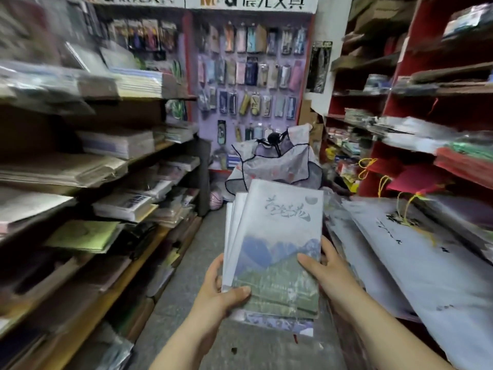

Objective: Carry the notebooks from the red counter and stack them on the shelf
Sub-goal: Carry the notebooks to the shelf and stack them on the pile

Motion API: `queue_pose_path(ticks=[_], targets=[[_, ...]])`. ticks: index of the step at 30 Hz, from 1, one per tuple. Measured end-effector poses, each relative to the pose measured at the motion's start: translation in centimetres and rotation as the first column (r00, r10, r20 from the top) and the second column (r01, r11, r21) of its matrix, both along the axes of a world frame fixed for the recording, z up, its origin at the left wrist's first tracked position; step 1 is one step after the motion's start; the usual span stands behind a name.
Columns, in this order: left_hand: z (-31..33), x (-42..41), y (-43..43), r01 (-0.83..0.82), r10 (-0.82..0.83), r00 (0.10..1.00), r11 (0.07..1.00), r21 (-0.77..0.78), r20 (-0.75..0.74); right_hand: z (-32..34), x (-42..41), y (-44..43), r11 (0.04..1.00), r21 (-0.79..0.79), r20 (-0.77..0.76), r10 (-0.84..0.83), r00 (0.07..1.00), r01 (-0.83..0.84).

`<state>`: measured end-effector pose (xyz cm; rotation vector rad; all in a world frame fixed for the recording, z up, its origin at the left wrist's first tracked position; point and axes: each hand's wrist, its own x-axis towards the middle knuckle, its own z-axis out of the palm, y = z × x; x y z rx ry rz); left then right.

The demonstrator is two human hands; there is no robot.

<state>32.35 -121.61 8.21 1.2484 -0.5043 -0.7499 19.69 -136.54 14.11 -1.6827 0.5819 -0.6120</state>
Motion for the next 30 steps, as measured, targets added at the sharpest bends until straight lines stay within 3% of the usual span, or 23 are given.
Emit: queue_pose_path(ticks=[6,13,20,30], targets=[[1.9,12.9,-6.8,-0.092,0.093,0.994,0.995,-0.025,0.060,0.0,14.5,-8.3,0.995,0.084,0.082,0.052,0.995,-0.059],[3.7,26.4,-11.4,-0.233,0.232,0.972,0.973,0.004,0.019,0.7,30.9,-14.5,0.964,0.178,0.071,0.190,0.979,-0.200],[6.0,41.2,-14.8,-0.337,0.334,0.938,0.942,0.008,0.096,2.5,47.6,-18.7,0.941,0.147,0.089,0.295,0.951,-0.306],[13.6,61.1,-18.1,-0.434,0.434,0.859,0.899,-0.065,0.273,9.0,69.7,-23.0,0.876,0.092,0.266,0.437,0.859,-0.473]])
